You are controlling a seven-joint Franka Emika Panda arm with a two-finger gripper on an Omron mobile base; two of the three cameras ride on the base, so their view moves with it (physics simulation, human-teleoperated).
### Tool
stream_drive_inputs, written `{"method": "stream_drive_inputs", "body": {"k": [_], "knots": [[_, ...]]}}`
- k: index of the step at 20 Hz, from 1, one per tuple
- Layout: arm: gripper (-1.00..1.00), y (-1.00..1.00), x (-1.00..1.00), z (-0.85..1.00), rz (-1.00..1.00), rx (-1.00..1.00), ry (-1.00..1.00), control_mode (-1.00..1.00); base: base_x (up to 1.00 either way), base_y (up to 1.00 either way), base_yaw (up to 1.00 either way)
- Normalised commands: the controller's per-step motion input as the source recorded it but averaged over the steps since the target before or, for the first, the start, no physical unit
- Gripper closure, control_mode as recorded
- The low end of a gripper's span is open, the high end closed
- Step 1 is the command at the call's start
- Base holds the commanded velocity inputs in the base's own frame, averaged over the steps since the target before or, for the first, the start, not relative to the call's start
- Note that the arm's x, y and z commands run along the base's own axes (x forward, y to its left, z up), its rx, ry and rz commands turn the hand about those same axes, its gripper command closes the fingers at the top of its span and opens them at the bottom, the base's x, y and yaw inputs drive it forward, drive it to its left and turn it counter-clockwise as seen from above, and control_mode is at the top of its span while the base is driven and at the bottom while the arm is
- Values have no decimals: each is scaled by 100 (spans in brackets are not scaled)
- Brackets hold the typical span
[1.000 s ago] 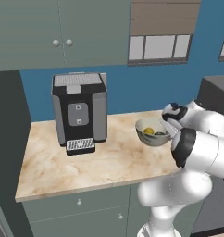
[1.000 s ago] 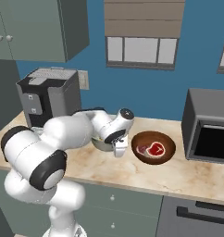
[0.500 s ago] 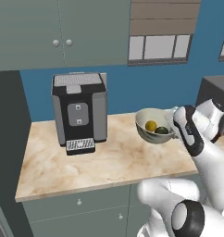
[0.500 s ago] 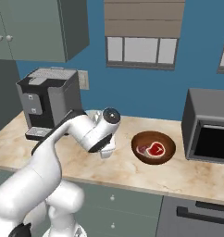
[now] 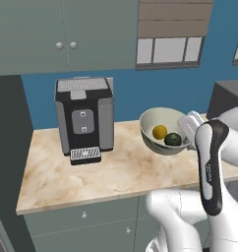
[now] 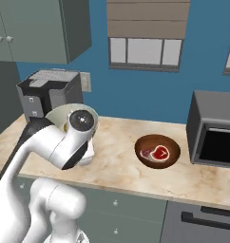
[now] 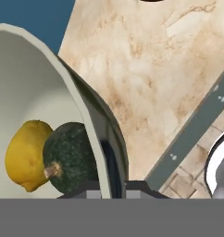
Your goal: Place the bowl with the lemon and squash on the second highest shelf of the fridge. Place the bowl with the steaks on the top shelf of the fridge.
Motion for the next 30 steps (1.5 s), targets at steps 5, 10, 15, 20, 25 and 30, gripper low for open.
{"method": "stream_drive_inputs", "body": {"k": [5, 10, 15, 20, 25, 30], "knots": [[100, 20, -36, 70, 6, 0, 18, -100, 0, 0, 0], [100, 0, -2, 0, 0, 0, 0, 100, -7, 0, 0], [100, 0, 0, 0, 0, 0, 0, 100, -80, 0, 23], [100, 0, 0, 0, 0, 0, 0, 100, -100, 0, 48], [100, 0, 0, 0, 0, 0, 0, 100, -98, 2, 70], [100, 0, 0, 0, 0, 0, 0, 100, -85, 19, 73]]}}
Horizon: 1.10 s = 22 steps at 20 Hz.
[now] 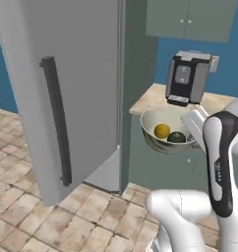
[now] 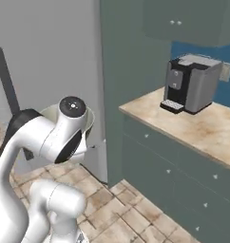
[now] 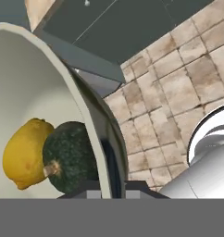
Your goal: Place the bowl with the lemon and squash on the second highest shelf of the fridge. Place the bowl with the steaks on the top shelf of the fridge.
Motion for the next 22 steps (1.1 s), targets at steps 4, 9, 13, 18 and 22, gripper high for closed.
{"method": "stream_drive_inputs", "body": {"k": [4, 9, 13, 18, 22], "knots": [[100, 0, 0, 0, 0, 0, 0, 100, -44, 96, 67], [100, 0, 0, 0, 0, 0, 0, 100, -8, 100, 50], [100, 0, 0, 0, 0, 0, 0, 100, 72, 100, 16], [100, 0, 0, 0, 0, 0, 0, 100, 100, 100, 0], [100, 0, 0, 0, 0, 0, 0, 100, 100, 94, 0]]}}
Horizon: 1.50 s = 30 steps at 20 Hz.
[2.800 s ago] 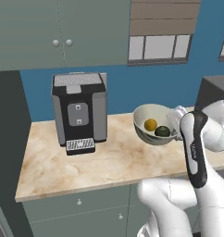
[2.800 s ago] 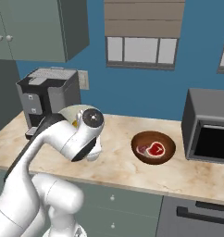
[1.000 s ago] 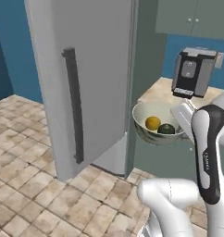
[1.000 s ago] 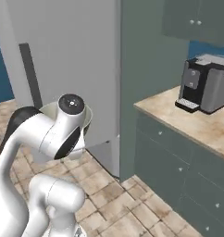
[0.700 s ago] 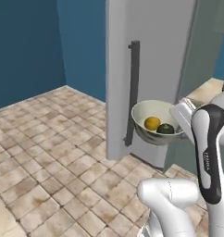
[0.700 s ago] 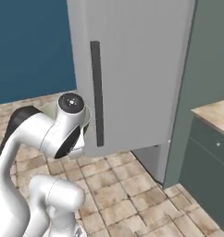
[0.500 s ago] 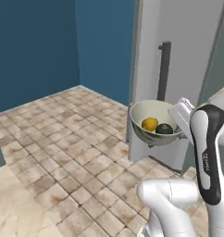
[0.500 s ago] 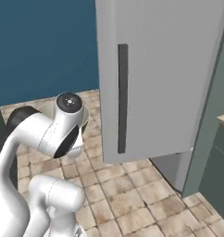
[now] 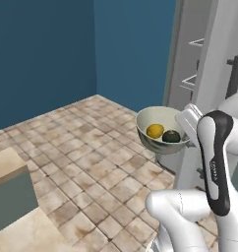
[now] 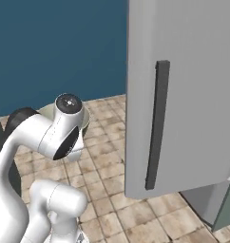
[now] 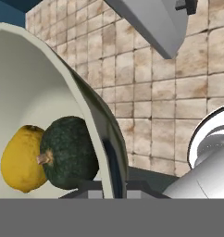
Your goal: Place the bowl with the lemon and squash on the second highest shelf of the fridge. Place the bowl with the steaks on the top shelf of the fridge.
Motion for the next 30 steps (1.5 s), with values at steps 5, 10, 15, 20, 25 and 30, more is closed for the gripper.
{"method": "stream_drive_inputs", "body": {"k": [5, 10, 15, 20, 25, 30], "knots": [[100, 0, 0, 0, 0, 0, 0, 100, 100, 89, -7], [100, 0, 0, 0, 0, 0, 0, 100, 88, 79, 2], [100, 0, 0, 0, 0, 0, 0, 100, 0, 24, 61], [100, 0, 0, 0, 0, 0, 0, 100, 36, 0, 51], [100, 0, 0, 0, 0, 0, 0, 100, 82, -10, 27], [100, 0, 0, 0, 0, 0, 0, 100, 96, -3, 6]]}}
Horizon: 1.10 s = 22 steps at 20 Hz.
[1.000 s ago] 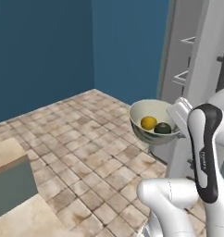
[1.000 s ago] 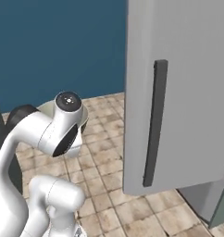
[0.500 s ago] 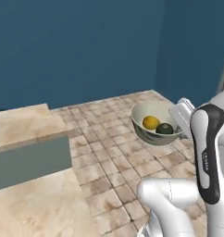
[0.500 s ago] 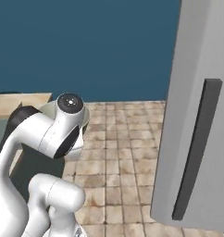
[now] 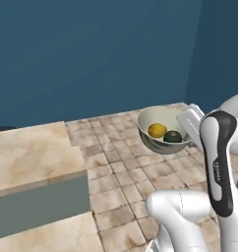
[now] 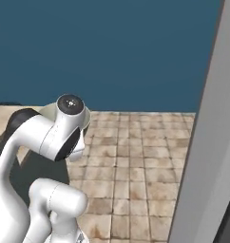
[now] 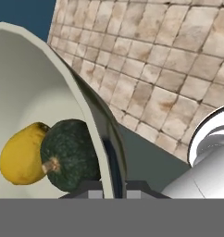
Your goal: Place the bowl with the lemon and squash on the second highest shelf of the fridge. Place the bowl with the steaks on the top shelf of the fridge.
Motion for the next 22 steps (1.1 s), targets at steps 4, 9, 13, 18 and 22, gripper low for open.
{"method": "stream_drive_inputs", "body": {"k": [4, 9, 13, 18, 22], "knots": [[100, 0, 0, 0, 0, 0, 0, 100, 100, -1, 0], [100, 0, 0, 0, 0, 0, 0, 100, 100, -13, 0], [100, 0, 0, 0, 0, 0, 0, 100, 94, -39, -9], [100, 0, 0, 0, 0, 0, 0, 100, 71, -35, -33], [100, 0, 0, 0, 0, 0, 0, 100, 39, -38, -48]]}}
